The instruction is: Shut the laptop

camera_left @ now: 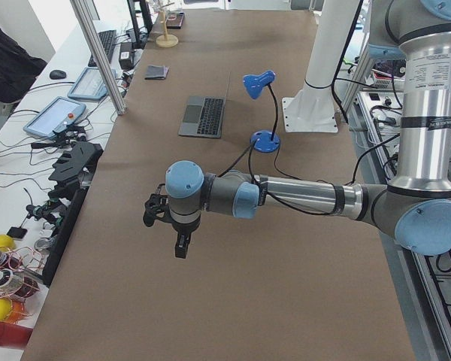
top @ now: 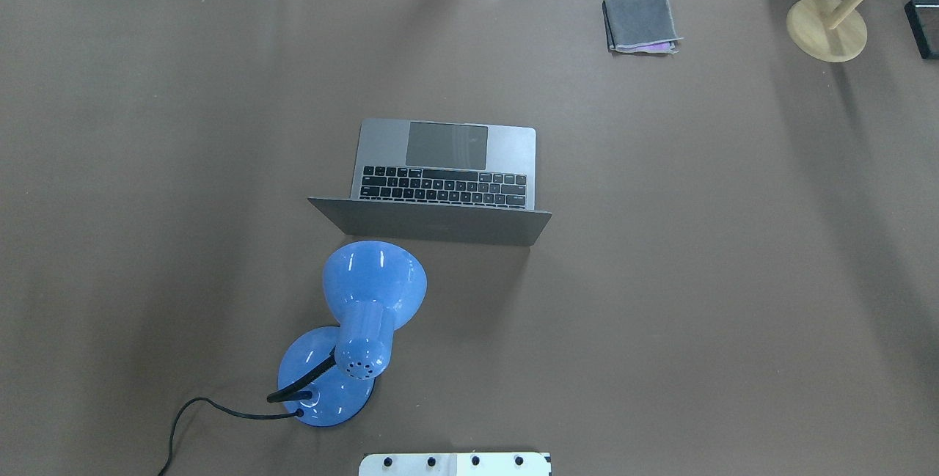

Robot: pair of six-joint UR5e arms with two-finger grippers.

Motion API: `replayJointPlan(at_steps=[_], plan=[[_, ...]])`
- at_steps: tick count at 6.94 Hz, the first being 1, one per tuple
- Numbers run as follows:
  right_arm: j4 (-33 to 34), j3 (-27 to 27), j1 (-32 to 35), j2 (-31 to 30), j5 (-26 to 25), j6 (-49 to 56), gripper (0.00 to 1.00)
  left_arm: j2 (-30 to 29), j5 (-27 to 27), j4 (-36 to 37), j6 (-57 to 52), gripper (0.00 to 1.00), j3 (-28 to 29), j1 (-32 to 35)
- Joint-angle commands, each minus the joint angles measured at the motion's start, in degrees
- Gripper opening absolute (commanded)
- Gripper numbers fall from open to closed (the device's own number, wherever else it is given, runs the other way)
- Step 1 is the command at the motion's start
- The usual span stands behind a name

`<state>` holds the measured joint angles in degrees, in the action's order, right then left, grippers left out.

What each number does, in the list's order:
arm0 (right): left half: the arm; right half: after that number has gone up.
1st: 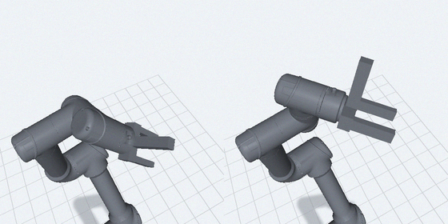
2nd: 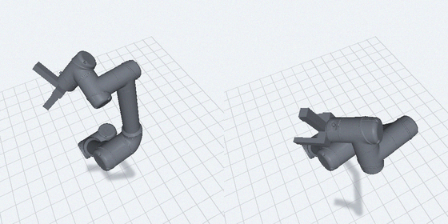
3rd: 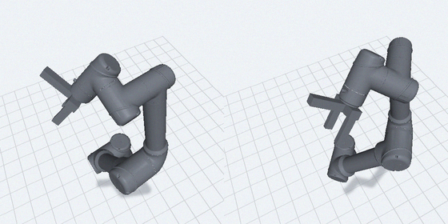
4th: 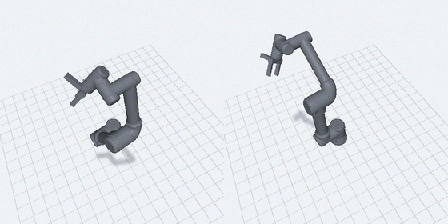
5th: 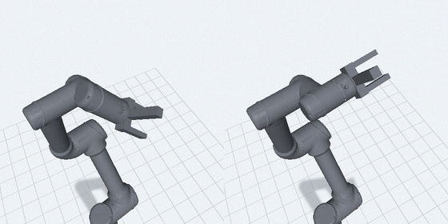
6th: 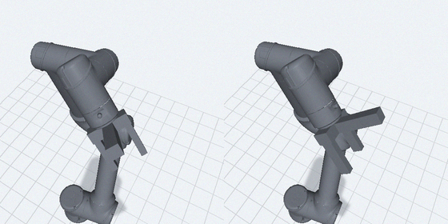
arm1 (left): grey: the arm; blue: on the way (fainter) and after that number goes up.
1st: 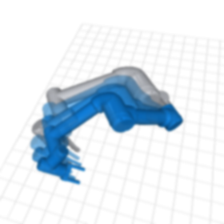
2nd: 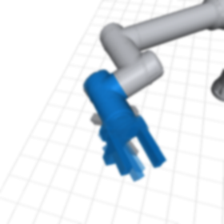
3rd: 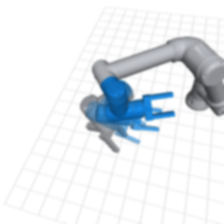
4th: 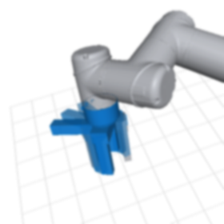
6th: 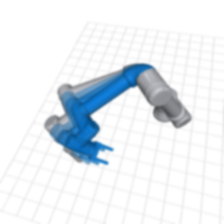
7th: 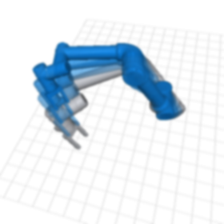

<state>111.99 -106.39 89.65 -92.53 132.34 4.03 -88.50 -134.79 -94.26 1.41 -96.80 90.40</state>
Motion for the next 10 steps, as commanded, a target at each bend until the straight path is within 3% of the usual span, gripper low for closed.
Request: replayJointPlan(at_steps=[1, 10], plan=[[-0.02, -0.21, 0.0, 0.15, -0.15, -0.08, 1.0, 0.95, -0.03, -0.65, 0.0, 0.98, -0.49, -0.13], [-0.02, -0.57, 0.27, 0.51, 0.37, -0.08, 1.0, -0.28, 0.41, -0.57, -0.09, 0.98, 1.62, -0.31]])
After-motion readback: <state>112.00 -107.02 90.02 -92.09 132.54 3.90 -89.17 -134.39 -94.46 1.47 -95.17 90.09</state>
